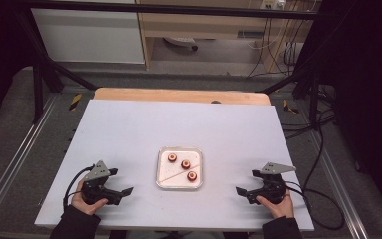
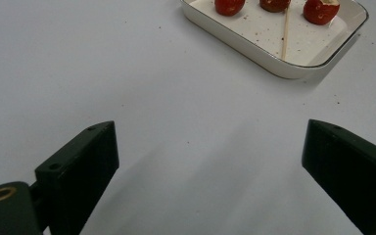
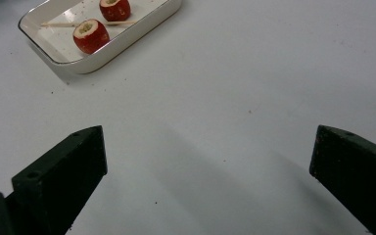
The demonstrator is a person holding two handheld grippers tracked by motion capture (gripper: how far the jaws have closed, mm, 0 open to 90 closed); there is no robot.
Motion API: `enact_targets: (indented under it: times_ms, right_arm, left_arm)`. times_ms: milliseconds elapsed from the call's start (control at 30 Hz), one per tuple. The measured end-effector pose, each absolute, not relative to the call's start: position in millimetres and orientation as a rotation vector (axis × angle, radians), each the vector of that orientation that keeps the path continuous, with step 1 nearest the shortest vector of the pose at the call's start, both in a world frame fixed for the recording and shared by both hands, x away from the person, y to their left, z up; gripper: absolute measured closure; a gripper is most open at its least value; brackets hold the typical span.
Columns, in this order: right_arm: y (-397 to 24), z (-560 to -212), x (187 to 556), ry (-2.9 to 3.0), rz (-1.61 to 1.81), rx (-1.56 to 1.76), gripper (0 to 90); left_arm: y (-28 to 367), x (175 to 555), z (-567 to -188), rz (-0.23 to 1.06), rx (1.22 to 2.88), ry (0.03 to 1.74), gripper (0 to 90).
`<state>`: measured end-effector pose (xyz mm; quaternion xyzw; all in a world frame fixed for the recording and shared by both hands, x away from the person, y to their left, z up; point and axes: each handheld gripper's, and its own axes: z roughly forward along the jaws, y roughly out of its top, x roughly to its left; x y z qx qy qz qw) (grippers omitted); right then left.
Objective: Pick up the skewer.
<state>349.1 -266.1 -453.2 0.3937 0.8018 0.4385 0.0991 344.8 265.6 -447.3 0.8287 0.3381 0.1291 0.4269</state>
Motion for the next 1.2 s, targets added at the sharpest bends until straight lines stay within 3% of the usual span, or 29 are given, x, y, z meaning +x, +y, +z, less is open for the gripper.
enact_targets:
  times_ms: [933,1200]
  right_arm:
    - [-265.5,-453.5,349.7,2.365,1.289,1.175,1.0]
    - [-264.7,-454.4,349.7,2.37,1.279,1.178,1.0]
  left_arm:
    - [231.9,344.5,-437.6,0.317,2.103,0.808,11.3]
    - [216.9,345.8,-425.3,0.339,2.107,0.806,22.7]
